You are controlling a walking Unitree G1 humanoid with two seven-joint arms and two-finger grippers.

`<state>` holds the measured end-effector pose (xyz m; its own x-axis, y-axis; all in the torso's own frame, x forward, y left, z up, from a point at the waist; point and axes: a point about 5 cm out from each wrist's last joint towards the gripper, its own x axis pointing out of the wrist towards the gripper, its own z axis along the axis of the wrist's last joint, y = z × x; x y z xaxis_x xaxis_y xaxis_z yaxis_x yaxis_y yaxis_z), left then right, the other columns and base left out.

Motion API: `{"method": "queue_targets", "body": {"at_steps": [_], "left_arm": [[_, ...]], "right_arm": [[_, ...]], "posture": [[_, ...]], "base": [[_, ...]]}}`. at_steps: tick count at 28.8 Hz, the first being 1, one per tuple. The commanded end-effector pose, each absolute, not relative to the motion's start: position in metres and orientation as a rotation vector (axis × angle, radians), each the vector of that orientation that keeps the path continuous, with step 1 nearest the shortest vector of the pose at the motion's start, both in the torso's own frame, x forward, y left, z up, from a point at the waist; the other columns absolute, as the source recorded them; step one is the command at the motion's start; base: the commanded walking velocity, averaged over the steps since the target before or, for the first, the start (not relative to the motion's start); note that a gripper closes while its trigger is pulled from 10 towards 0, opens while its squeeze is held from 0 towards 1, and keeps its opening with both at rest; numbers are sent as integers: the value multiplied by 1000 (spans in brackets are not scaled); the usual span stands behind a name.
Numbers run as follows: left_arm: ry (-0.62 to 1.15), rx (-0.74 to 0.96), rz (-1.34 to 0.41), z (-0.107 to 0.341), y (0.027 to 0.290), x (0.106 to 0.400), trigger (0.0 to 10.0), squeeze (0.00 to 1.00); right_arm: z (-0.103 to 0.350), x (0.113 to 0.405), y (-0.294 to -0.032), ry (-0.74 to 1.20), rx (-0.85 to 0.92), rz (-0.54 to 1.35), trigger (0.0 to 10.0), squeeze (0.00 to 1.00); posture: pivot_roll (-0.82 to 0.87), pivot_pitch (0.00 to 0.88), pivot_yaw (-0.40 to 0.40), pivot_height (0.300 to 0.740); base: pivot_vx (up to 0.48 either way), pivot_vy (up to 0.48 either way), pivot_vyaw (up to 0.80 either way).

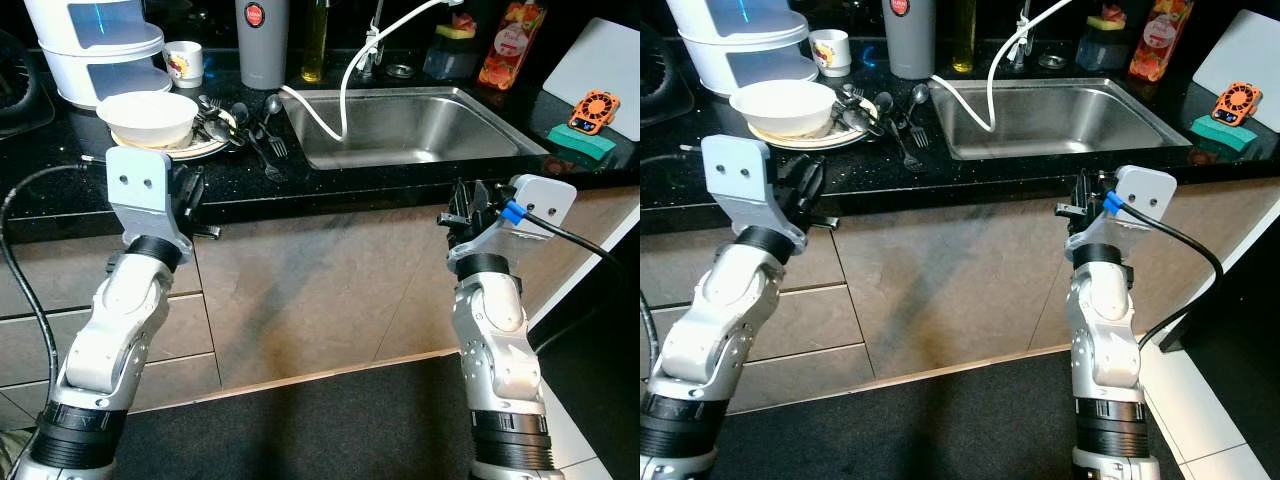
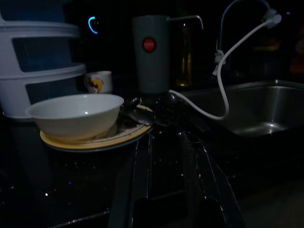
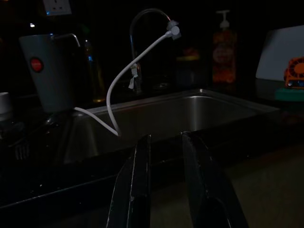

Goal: Kitchen organization

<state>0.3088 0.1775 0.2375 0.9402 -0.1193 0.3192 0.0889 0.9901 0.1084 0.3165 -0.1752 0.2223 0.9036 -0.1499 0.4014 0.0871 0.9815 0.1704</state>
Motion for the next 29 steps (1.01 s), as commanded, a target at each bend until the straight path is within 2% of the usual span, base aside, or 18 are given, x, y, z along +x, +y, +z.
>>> {"method": "queue_targets", "body": {"at_steps": [1, 11, 15, 17, 19, 29], "left_arm": [[-373, 92, -111, 245, 175, 308, 10000, 0], [-355, 155, -114, 233, 169, 307, 10000, 0], [-344, 103, -121, 229, 165, 307, 10000, 0], [-306, -6, -99, 226, 166, 310, 10000, 0], [-291, -38, -112, 225, 165, 310, 10000, 0], [-318, 70, -103, 224, 165, 306, 10000, 0]], "right_arm": [[237, 313, -175, -498, 139, -120, 10000, 0], [222, 313, -171, -433, 108, -114, 10000, 0], [217, 313, -168, -407, 114, -94, 10000, 0], [216, 314, -164, -403, 119, -77, 10000, 0], [216, 314, -162, -402, 121, -66, 10000, 0], [214, 317, -161, -379, 136, -55, 10000, 0]], "posture": [[102, 31, -38, 740], [98, 44, -41, 740], [97, 49, -50, 740], [96, 46, -51, 740], [99, 46, -57, 740], [109, 47, -72, 740]], "base": [[0, 0, 0], [0, 0, 0], [0, 0, 0], [0, 0, 0], [0, 0, 0], [0, 0, 0]]}}
